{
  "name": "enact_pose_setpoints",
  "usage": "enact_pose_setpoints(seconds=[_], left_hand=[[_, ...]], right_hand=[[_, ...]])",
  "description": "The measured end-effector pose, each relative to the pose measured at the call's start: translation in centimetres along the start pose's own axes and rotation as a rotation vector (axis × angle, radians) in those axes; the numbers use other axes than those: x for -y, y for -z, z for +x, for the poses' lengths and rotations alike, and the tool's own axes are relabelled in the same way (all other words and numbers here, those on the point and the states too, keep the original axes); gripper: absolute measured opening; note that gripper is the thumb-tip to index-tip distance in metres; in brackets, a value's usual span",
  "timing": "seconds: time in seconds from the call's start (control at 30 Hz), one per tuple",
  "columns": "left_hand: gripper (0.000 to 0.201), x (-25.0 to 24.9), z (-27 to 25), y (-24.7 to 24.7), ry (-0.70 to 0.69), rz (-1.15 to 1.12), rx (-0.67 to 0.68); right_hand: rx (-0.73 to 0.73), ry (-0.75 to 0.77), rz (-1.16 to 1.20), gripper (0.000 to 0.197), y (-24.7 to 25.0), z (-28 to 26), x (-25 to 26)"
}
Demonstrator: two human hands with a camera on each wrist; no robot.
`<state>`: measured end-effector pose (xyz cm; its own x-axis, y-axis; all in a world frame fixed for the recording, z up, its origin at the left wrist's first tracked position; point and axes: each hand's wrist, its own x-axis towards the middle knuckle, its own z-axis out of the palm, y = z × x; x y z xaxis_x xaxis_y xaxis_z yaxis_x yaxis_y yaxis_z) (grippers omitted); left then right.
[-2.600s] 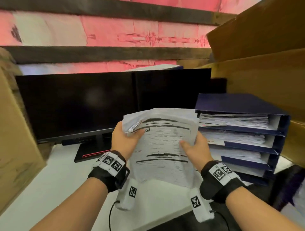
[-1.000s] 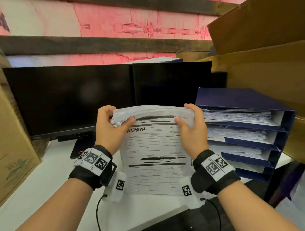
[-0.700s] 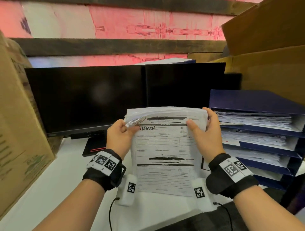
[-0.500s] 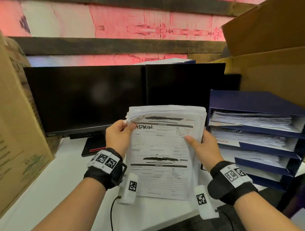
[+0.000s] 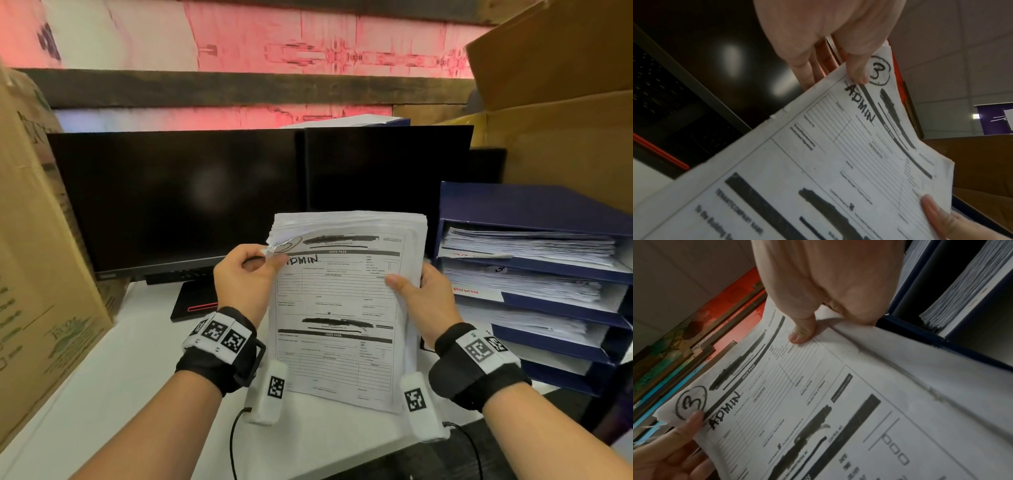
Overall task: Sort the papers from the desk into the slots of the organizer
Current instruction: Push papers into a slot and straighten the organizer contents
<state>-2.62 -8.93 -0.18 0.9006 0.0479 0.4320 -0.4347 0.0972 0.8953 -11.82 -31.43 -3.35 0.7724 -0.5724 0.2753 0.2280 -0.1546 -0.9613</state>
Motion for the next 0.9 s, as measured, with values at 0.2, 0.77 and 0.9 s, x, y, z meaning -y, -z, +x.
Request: enact_pose_setpoints(seconds=[0.2,0.77,0.9], left_hand=[[0.006,-1.5,1.1,0.0,-0.061,0.062,-0.009],[0.027,7.1,3.7,1.6,0.081,0.365,0.067],[0.037,7.3,3.3,3.3,0.107,0.246,0.359]], right_hand=[[0.035,-0.051,0.04,0.027,-0.4,0.5,0.0],[0.093,-0.406,-0.305,0.026,-2.5,2.8,-7.4],[0.151,-0.469,-0.325,0.06,-1.4,2.2,-7.9]])
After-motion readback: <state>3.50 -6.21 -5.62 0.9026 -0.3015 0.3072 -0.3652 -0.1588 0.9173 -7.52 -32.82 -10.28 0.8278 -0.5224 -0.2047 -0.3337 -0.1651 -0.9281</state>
